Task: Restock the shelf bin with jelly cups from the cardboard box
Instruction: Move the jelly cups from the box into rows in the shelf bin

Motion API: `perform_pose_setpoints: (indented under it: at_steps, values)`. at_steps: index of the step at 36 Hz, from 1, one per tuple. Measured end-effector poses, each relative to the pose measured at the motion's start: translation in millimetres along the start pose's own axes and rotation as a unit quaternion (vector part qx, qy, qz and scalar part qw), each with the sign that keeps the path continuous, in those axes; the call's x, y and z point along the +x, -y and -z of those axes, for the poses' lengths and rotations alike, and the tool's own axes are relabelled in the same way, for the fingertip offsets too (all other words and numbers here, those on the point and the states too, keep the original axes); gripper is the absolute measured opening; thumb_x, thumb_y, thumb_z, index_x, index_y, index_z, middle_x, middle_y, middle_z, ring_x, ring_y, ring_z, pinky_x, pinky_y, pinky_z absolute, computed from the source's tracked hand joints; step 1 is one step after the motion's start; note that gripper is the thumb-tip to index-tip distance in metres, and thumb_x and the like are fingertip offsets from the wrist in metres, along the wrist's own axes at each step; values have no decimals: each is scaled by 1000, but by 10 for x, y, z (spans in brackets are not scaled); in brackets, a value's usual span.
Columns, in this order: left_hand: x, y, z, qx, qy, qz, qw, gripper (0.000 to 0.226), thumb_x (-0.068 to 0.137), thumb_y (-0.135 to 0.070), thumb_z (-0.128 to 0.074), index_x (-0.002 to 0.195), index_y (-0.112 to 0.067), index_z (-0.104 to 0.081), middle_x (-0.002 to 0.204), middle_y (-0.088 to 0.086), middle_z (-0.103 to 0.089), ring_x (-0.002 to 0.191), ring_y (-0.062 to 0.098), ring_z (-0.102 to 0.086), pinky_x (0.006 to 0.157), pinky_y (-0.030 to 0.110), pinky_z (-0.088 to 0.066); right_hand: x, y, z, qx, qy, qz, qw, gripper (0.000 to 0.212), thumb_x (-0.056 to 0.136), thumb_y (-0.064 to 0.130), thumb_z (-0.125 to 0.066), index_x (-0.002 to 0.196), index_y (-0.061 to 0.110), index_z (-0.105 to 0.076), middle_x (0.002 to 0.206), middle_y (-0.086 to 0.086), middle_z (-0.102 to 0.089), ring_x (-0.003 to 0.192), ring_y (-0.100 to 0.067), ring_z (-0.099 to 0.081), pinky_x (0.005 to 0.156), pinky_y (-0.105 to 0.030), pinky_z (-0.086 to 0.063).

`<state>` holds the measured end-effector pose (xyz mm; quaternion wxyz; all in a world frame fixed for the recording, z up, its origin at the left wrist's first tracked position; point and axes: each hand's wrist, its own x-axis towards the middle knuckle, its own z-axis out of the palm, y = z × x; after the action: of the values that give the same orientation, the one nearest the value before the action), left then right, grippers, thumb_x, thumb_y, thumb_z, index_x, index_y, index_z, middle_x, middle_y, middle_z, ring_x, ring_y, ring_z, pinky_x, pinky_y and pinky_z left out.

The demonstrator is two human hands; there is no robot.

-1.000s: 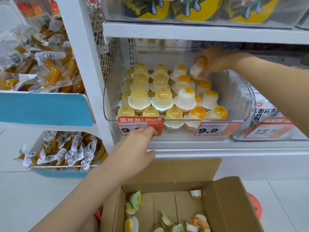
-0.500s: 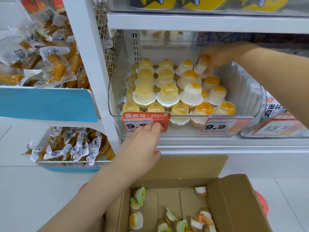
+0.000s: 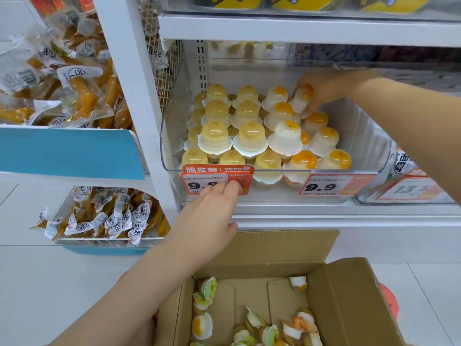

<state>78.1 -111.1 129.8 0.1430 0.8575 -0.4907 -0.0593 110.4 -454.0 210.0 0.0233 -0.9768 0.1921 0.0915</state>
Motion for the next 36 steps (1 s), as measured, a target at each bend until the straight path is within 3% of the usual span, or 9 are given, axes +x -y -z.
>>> perform_pose_setpoints:
  at_steps: [3,7,11,15,18,21,25,30,36]
  values:
    - [12,15,-13,4,5,0,1000,42,88,-19,-58,125,-21,-37,127,-4,-46,115,15,-45,89,33,-48,-64,10,-21,31,-14,-13,999,64,68,35,-83,123,17,-55,122,-8,-60,106,-30,-57,93,-42,-47]
    - [13,53,-23,6,10,-2,1000,45,86,-18,-60,125,-20,-37,125,-3,-47,116,16,-45,88,36,-48,-350,37,-127,101,-111,-32,988,88,70,31,-83,142,16,-35,142,-8,-43,127,-28,-44,100,-36,-39]
    - [-57,60,-43,14,10,-8,1000,47,86,-19,-61,126,-20,-36,128,-3,-45,117,17,-45,86,36,-48,-979,194,-198,135,-209,15,968,70,72,24,-81,134,13,-48,134,-8,-52,121,-27,-49,95,-33,-40]
    - [-202,91,-162,21,26,-12,999,49,86,-20,-61,129,-19,-36,132,-2,-44,121,19,-45,88,38,-47,-1798,386,-495,177,-288,83,937,43,75,17,-78,115,13,-61,108,0,-63,99,-23,-57,88,-32,-45]
    - [-356,132,-430,-22,43,11,999,46,85,-19,-62,125,-20,-40,127,0,-49,118,20,-49,87,41,-48,-2330,550,-912,205,-295,117,926,35,75,13,-77,107,10,-64,97,8,-57,90,-14,-55,82,-19,-42]
    - [-554,189,-831,-67,87,50,993,46,83,-19,-65,124,-19,-45,125,0,-52,114,19,-52,90,38,-47,-2578,605,-1500,236,-220,136,937,33,78,22,-77,107,14,-64,93,18,-55,86,-6,-51,82,-15,-41]
    - [-794,367,-1438,-35,198,73,977,46,82,-14,-62,125,-18,-46,125,3,-50,114,20,-52,89,37,-47,-2676,633,-2343,249,1,101,963,37,81,24,-75,114,23,-59,100,23,-52,97,-2,-51,89,-21,-42]
    - [-993,499,-2208,-70,288,118,948,41,81,-5,-56,121,-12,-48,124,9,-51,110,25,-52,88,34,-45,-2665,639,-3357,210,197,38,957,47,85,21,-69,127,24,-50,126,4,-51,120,-14,-46,97,-27,-41]
    - [-1126,463,-3005,-78,379,123,914,41,86,-16,-58,126,-10,-48,123,10,-56,113,27,-53,92,38,-46,-2575,679,-4079,190,273,-25,943,59,85,20,-68,137,19,-41,123,-6,-51,116,-23,-49,93,-30,-44]
